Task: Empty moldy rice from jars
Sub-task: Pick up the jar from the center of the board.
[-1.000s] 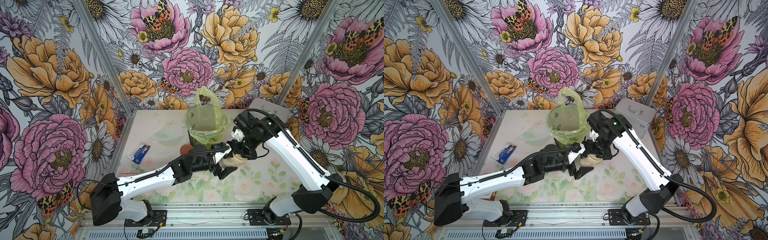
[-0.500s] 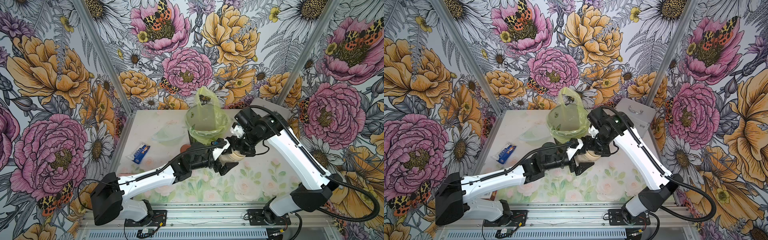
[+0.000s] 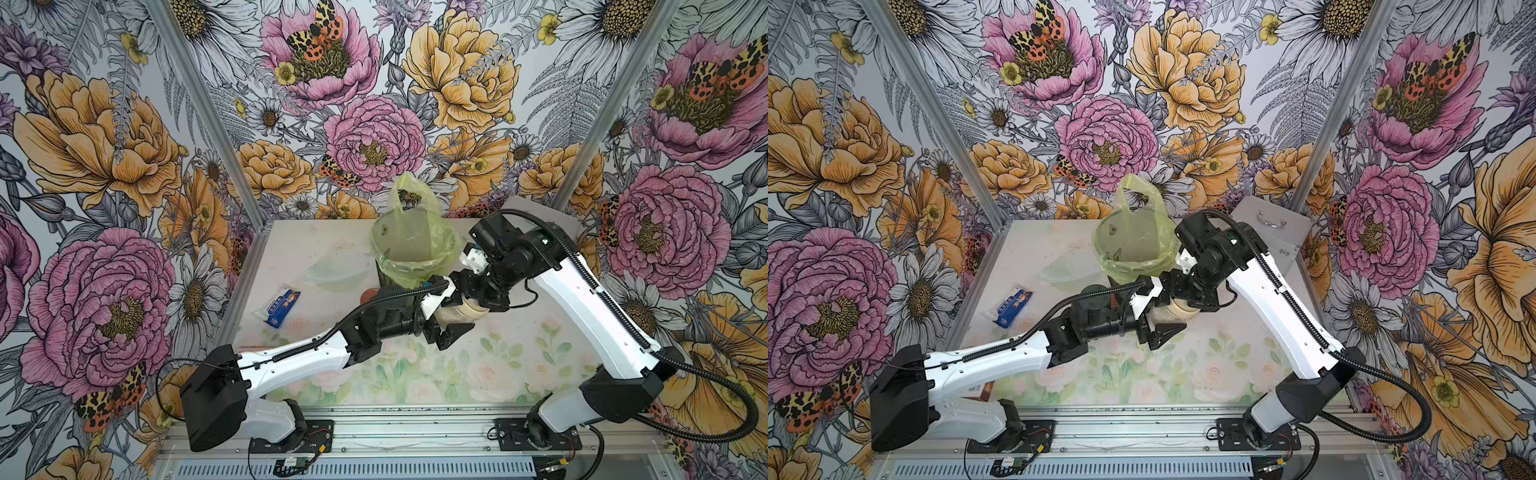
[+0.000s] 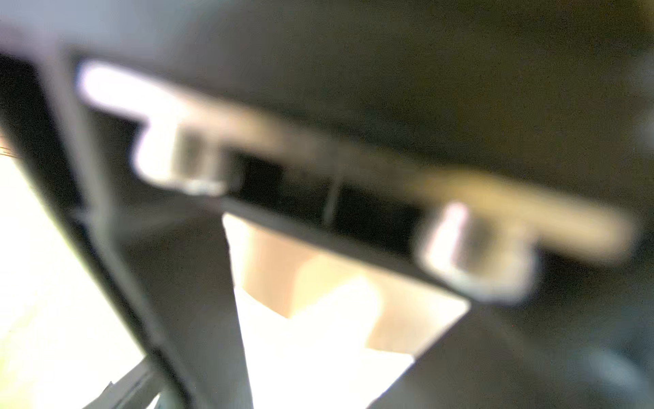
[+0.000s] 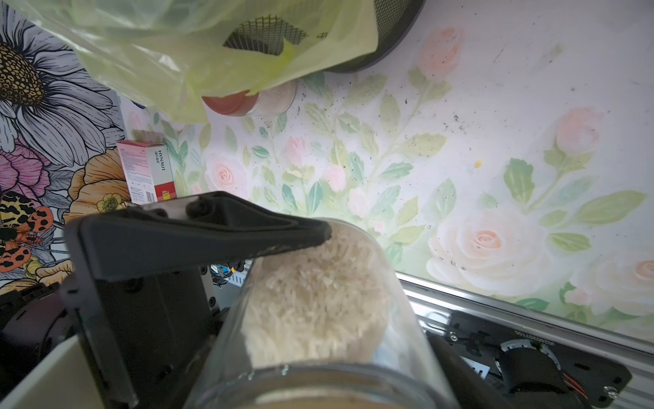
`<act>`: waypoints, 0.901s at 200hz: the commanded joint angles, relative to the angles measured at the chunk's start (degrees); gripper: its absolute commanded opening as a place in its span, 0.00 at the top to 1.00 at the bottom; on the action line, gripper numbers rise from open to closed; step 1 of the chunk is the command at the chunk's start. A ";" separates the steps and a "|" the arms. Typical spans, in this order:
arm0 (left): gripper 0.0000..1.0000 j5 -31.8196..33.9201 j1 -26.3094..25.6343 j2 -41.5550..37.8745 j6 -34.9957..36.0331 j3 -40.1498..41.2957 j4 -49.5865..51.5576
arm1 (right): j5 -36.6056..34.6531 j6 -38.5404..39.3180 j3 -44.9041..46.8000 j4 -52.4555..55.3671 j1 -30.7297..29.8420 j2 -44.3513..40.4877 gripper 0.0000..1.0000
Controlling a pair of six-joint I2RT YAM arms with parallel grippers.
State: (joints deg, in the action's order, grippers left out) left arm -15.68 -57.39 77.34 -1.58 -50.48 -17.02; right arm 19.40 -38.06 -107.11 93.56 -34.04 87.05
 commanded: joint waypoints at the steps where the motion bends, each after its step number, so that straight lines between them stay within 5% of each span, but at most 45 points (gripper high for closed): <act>1: 0.03 1.55 1.66 2.20 -1.43 2.39 6.29 | 8.34 -0.19 -3.91 -2.86 -0.67 -1.53 1.00; 127: 0.31 2.59 1.66 3.68 -2.11 -0.03 8.09 | 9.63 -0.08 -4.34 -5.29 -0.94 -1.13 1.00; 180: 0.66 3.08 1.57 4.48 -2.28 -1.83 9.71 | 8.63 0.01 -4.16 -6.81 -1.15 -1.52 1.00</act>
State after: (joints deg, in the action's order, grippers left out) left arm -16.12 -56.64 78.26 -3.07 -51.79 -16.53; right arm 18.94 -37.87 -107.46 91.85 -33.47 87.15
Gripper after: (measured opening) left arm 0.886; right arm 0.872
